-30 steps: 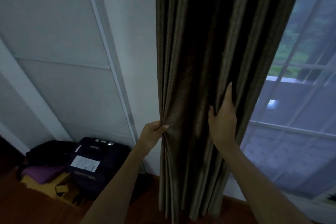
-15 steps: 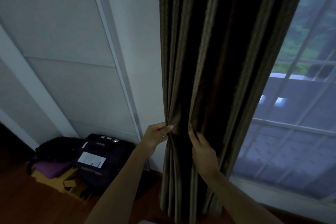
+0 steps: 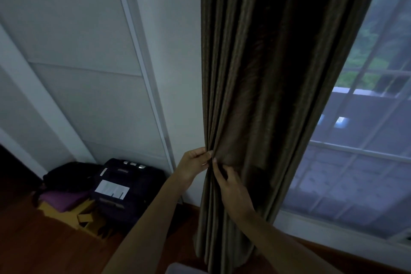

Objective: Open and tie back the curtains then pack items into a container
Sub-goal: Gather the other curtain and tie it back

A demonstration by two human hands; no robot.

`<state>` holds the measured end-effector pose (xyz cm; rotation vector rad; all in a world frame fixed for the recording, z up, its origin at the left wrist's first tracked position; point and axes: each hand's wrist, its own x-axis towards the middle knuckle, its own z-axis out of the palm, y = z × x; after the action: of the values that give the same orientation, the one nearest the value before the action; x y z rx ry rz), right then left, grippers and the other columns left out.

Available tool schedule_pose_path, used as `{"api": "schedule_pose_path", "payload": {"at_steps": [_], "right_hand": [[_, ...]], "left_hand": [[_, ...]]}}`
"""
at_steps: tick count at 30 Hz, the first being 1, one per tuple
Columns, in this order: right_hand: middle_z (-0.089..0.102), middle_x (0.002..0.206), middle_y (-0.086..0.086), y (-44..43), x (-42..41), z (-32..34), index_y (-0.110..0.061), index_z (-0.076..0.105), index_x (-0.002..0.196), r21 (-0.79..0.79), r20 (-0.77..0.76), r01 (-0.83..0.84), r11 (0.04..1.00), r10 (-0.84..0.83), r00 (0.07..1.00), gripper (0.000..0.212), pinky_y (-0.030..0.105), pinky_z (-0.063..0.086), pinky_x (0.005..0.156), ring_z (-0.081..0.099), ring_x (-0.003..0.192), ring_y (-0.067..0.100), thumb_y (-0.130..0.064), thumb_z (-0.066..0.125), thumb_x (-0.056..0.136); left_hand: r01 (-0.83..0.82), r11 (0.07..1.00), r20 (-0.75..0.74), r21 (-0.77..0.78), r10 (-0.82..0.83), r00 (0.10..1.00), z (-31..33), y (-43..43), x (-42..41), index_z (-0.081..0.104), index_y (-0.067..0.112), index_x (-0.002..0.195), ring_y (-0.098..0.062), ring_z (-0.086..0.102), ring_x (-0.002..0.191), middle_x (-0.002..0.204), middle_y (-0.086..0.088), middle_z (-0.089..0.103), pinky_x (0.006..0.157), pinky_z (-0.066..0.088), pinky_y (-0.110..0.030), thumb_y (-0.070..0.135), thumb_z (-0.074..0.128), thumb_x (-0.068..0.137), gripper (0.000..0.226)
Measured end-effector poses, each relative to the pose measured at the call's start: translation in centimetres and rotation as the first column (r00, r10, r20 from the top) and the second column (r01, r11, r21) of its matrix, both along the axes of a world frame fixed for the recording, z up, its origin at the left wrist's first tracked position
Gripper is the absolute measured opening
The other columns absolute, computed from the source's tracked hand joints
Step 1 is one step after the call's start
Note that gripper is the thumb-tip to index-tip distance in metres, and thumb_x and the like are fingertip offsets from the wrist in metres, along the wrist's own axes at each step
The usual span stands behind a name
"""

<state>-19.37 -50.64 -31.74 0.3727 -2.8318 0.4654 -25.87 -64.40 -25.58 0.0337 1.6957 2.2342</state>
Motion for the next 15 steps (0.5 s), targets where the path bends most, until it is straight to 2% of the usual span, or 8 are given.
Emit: {"api": "schedule_pose_path", "payload": {"at_steps": [2,4,7,9,10,11,12,15], "right_hand": [[0.023,0.152,0.015,0.1,-0.1,-0.6,-0.027,-0.018,0.148,0.012,-0.019,0.013,1.000,-0.013,1.000,0.086,0.035,0.042,0.107,0.048,0.125,0.025,-0.017,0.049,0.096],[0.024,0.153,0.014,0.2,0.2,-1.0,-0.025,-0.008,0.152,0.005,0.003,0.004,1.000,-0.004,1.000,0.081,0.032,0.032,0.111,0.047,0.130,0.024,-0.022,0.050,0.097],[0.027,0.153,-0.005,0.5,0.4,-1.7,-0.039,0.001,0.151,-0.134,0.088,-0.007,0.991,0.019,0.996,0.062,0.018,0.019,0.111,0.033,0.139,0.016,-0.036,0.037,0.101],[0.012,0.159,0.000,0.8,0.1,-2.0,-0.039,-0.016,0.147,-0.010,0.013,-0.089,0.996,0.089,0.996,0.065,0.018,0.010,0.112,0.025,0.143,0.016,-0.035,0.028,0.100],[0.006,0.161,0.003,1.1,0.2,-2.0,-0.036,-0.022,0.146,0.014,0.027,-0.104,0.994,0.104,0.994,0.067,0.019,0.009,0.111,0.024,0.144,0.018,-0.033,0.028,0.100],[0.008,0.161,0.003,1.4,0.3,-1.7,-0.036,-0.018,0.147,-0.020,0.033,-0.109,0.994,0.109,0.993,0.067,0.019,0.013,0.110,0.028,0.142,0.018,-0.031,0.031,0.101],[0.015,0.159,0.004,1.8,0.4,-1.1,-0.036,-0.006,0.150,-0.068,0.044,-0.084,0.994,0.087,0.995,0.066,0.019,0.021,0.109,0.035,0.138,0.019,-0.029,0.037,0.101],[0.041,0.145,0.009,4.2,0.7,1.9,-0.027,0.038,0.145,-0.186,-0.233,0.076,0.980,-0.119,0.965,0.058,0.041,0.044,0.105,0.045,0.126,0.023,-0.021,0.059,0.090]], "left_hand": [[0.060,0.998,0.007,-0.012,-0.060,0.998,0.3,-0.4,0.1,0.070,0.007,0.103,-0.017,0.065,0.098,0.099,-0.006,0.073,0.098,0.048,-0.027,-0.007,0.051,0.090,0.027],[0.127,0.991,-0.028,-0.039,-0.128,0.991,0.8,-0.5,0.4,0.069,0.007,0.106,-0.014,0.066,0.100,0.101,-0.005,0.073,0.091,0.049,-0.021,-0.011,0.051,0.086,0.033],[0.082,0.967,-0.183,-0.242,-0.128,0.975,1.2,0.3,0.9,0.071,0.009,0.105,-0.011,0.068,0.094,0.100,-0.001,0.073,0.079,0.050,-0.015,0.007,0.069,0.084,0.021],[-0.049,0.935,-0.284,-0.352,-0.057,0.957,0.6,1.0,0.8,0.072,0.009,0.102,-0.007,0.068,0.086,0.098,-0.001,0.073,0.074,0.050,-0.012,0.013,0.072,0.083,0.019],[-0.119,0.916,-0.328,-0.384,-0.015,0.945,0.3,1.4,0.6,0.072,0.007,0.098,-0.003,0.067,0.079,0.094,-0.002,0.073,0.070,0.049,-0.010,0.012,0.071,0.084,0.015],[-0.175,0.896,-0.366,-0.407,0.015,0.930,-0.1,1.6,0.5,0.072,0.005,0.094,0.003,0.064,0.072,0.089,-0.002,0.072,0.067,0.048,-0.009,0.010,0.069,0.085,0.010],[-0.210,0.883,-0.399,-0.420,0.028,0.917,-0.5,1.7,0.3,0.071,0.005,0.090,0.007,0.061,0.067,0.086,-0.002,0.071,0.065,0.047,-0.009,0.009,0.068,0.086,0.006],[-0.201,0.880,-0.423,-0.431,0.000,0.906,-1.1,1.5,-0.4,0.072,0.003,0.095,0.006,0.064,0.071,0.091,-0.004,0.071,0.071,0.050,-0.012,0.008,0.066,0.088,0.011]]}}
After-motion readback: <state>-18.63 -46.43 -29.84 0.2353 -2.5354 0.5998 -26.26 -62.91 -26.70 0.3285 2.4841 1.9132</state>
